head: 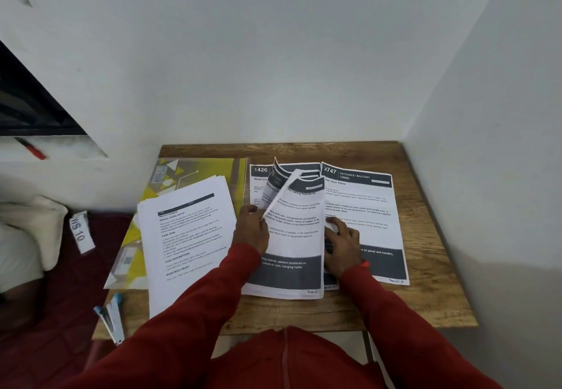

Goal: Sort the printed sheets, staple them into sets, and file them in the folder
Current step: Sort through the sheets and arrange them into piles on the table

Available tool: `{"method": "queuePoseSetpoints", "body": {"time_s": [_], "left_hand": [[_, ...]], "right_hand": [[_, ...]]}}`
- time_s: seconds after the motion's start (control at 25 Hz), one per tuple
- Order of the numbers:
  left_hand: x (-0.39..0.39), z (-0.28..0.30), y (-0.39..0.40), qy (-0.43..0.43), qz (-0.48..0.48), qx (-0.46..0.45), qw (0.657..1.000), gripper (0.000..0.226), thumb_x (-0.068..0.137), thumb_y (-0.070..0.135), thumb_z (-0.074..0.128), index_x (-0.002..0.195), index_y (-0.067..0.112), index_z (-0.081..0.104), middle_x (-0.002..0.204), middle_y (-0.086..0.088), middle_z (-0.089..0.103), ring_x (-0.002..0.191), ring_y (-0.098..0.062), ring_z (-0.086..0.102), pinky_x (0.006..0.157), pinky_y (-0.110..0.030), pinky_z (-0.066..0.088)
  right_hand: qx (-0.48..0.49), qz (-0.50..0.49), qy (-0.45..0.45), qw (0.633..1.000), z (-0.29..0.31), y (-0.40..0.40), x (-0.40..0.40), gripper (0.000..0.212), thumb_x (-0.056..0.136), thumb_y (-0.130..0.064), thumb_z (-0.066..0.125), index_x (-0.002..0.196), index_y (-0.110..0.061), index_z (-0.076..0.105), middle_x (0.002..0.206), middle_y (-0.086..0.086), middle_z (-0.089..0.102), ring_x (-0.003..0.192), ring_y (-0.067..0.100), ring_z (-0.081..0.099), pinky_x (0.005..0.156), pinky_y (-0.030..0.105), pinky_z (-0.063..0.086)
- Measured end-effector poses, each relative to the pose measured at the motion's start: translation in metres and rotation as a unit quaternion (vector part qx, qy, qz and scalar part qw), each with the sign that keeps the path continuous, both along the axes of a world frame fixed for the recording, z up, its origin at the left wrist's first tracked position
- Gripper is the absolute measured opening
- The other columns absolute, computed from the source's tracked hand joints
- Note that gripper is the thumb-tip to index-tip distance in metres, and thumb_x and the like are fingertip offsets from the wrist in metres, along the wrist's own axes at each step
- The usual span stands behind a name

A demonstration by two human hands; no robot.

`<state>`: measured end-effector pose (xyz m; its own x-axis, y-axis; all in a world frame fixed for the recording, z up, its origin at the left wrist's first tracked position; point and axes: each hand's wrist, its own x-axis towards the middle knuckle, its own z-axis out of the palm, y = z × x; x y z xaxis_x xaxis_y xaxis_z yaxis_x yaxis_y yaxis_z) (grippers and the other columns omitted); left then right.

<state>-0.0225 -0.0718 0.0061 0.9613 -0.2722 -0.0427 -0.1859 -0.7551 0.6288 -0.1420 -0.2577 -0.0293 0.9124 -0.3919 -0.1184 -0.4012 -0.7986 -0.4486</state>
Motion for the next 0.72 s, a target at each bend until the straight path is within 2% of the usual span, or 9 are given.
{"method": "queuePoseSetpoints", "body": {"time_s": [0.12, 0.2, 0.32, 0.36, 0.4, 0.48, 0.52, 0.64, 0.72], "left_hand": [[0.009, 0.016, 0.015, -0.031, -0.014, -0.064, 0.997, 0.029, 0.095, 0.007, 0.051, 0.120, 0.000, 0.064, 0.131, -0.016, 0.055, 0.117, -0.032, 0.054, 0.104, -0.034, 0.041], [0.019, 0.034, 0.036, -0.039, 0.008, -0.135, 0.990, 0.025, 0.094, 0.012, 0.055, 0.114, 0.005, 0.068, 0.120, -0.012, 0.062, 0.106, -0.029, 0.060, 0.096, -0.037, 0.048], [0.034, 0.070, 0.076, 0.018, 0.090, -0.256, 0.962, 0.012, 0.093, 0.008, 0.059, 0.094, 0.014, 0.070, 0.094, -0.006, 0.071, 0.084, -0.021, 0.062, 0.076, -0.026, 0.051], [0.039, 0.081, 0.088, 0.050, 0.117, -0.299, 0.946, 0.015, 0.092, 0.007, 0.060, 0.086, 0.016, 0.070, 0.083, -0.002, 0.072, 0.077, -0.020, 0.062, 0.071, -0.023, 0.051], [0.043, 0.092, 0.098, 0.088, 0.136, -0.350, 0.923, 0.017, 0.092, 0.005, 0.059, 0.083, 0.015, 0.070, 0.076, 0.001, 0.073, 0.073, -0.020, 0.063, 0.068, -0.023, 0.053], [0.047, 0.107, 0.106, 0.156, 0.152, -0.444, 0.869, 0.018, 0.090, 0.000, 0.057, 0.085, 0.011, 0.071, 0.078, 0.001, 0.075, 0.071, -0.019, 0.069, 0.069, -0.027, 0.058], [0.048, 0.111, 0.107, 0.177, 0.152, -0.474, 0.849, 0.021, 0.089, -0.002, 0.056, 0.083, 0.009, 0.073, 0.082, -0.001, 0.076, 0.073, -0.018, 0.071, 0.070, -0.028, 0.060], [0.048, 0.117, 0.102, 0.220, 0.150, -0.530, 0.805, 0.034, 0.088, -0.004, 0.054, 0.078, 0.016, 0.079, 0.091, -0.004, 0.076, 0.081, -0.020, 0.073, 0.072, -0.033, 0.060], [0.047, 0.116, 0.102, 0.241, 0.142, -0.550, 0.787, 0.038, 0.089, -0.004, 0.051, 0.081, 0.018, 0.080, 0.097, -0.006, 0.075, 0.086, -0.023, 0.073, 0.074, -0.036, 0.060]], "right_hand": [[0.019, 0.007, -0.001, 1.000, -0.005, -0.004, 0.000, 0.050, 0.081, -0.034, 0.055, 0.130, -0.031, 0.058, 0.146, 0.002, 0.042, 0.118, 0.038, 0.042, 0.098, 0.037, 0.034], [0.065, -0.022, -0.017, 0.997, 0.002, -0.004, 0.002, 0.052, 0.084, -0.046, 0.049, 0.133, -0.030, 0.057, 0.145, 0.002, 0.043, 0.124, 0.036, 0.041, 0.099, 0.034, 0.030], [0.102, -0.061, -0.052, 0.992, 0.025, 0.005, 0.007, 0.054, 0.089, -0.055, 0.055, 0.136, -0.028, 0.053, 0.144, 0.001, 0.044, 0.133, 0.028, 0.035, 0.108, 0.041, 0.031], [0.162, -0.065, -0.087, 0.981, 0.039, 0.009, 0.011, 0.053, 0.089, -0.051, 0.060, 0.134, -0.026, 0.054, 0.143, 0.000, 0.047, 0.134, 0.023, 0.038, 0.110, 0.040, 0.033], [0.278, -0.074, -0.107, 0.952, 0.057, 0.014, 0.016, 0.050, 0.088, -0.048, 0.063, 0.132, -0.025, 0.056, 0.139, -0.002, 0.053, 0.133, 0.019, 0.043, 0.109, 0.038, 0.037], [0.545, -0.089, -0.092, 0.828, 0.094, 0.025, 0.026, 0.045, 0.086, -0.047, 0.063, 0.125, -0.024, 0.062, 0.124, -0.002, 0.066, 0.116, 0.019, 0.061, 0.097, 0.038, 0.049], [0.618, -0.087, -0.078, 0.778, 0.109, 0.031, 0.029, 0.039, 0.088, -0.043, 0.062, 0.121, -0.023, 0.064, 0.115, 0.000, 0.070, 0.101, 0.021, 0.068, 0.085, 0.038, 0.054], [0.664, -0.079, -0.093, 0.738, 0.134, 0.042, 0.037, 0.018, 0.094, -0.020, 0.060, 0.109, -0.015, 0.069, 0.093, 0.007, 0.072, 0.066, 0.019, 0.067, 0.052, 0.025, 0.055], [0.676, -0.097, -0.132, 0.719, 0.140, 0.041, 0.039, 0.014, 0.093, -0.011, 0.059, 0.104, -0.012, 0.069, 0.088, 0.009, 0.073, 0.061, 0.017, 0.067, 0.047, 0.024, 0.053]]}}
